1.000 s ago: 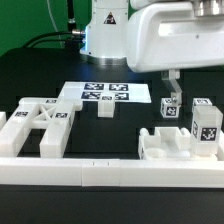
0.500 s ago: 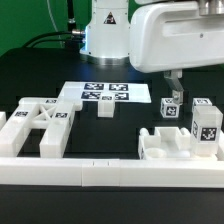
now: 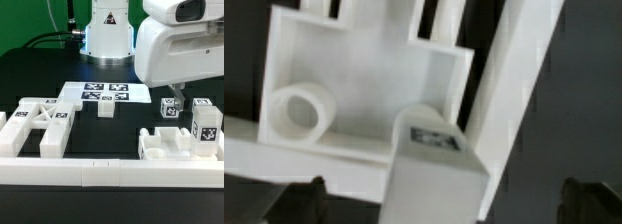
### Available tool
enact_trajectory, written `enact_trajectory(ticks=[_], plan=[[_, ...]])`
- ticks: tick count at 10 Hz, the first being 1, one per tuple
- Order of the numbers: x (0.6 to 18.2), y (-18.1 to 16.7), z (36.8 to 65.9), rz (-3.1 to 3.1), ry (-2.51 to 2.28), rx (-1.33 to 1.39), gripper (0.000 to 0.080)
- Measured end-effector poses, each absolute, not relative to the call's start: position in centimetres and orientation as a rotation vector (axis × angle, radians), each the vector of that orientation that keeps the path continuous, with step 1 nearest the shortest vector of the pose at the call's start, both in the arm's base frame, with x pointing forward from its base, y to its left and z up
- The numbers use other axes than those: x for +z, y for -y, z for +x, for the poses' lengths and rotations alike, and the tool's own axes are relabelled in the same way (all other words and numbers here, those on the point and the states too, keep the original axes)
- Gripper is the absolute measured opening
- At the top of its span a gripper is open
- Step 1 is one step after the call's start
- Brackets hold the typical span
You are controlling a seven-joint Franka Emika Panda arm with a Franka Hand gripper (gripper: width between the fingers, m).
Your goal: Assemble chair
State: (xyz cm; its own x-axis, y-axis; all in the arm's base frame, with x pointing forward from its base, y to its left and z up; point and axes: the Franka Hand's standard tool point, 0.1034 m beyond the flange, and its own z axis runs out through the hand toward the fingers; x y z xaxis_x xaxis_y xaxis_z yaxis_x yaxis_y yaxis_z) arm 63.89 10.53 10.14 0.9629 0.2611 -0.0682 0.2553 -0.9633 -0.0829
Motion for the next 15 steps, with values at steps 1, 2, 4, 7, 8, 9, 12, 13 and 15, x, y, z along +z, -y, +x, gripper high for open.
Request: enact_trajectory(ticks=[1,2,4,7,8,9,12,13,15], plan=[[10.0,-10.5,63.8,-3.040,0.397,0.123,0.0649],[9.7,-10.6,64.0,-3.046,0.368,0.104,0.0649],[8.8,-10.6,64.4,-3.049,0.356,0.067,0.0649],[8.0,-10.8,64.9,-3.047,0.367,0.036,0.0649],[8.1,-10.7,64.9,-3.047,0.367,0.037,0.0649],[8.0,-10.6,64.9,-3.047,0.366,0.039,0.0526],[8.0,-10.6,64.9,-3.049,0.349,0.039,0.0285],[8.0,-10.6,64.9,-3.051,0.327,0.040,0.0285],[8.0,-10.7,64.9,-3.055,0.259,0.043,0.0285]])
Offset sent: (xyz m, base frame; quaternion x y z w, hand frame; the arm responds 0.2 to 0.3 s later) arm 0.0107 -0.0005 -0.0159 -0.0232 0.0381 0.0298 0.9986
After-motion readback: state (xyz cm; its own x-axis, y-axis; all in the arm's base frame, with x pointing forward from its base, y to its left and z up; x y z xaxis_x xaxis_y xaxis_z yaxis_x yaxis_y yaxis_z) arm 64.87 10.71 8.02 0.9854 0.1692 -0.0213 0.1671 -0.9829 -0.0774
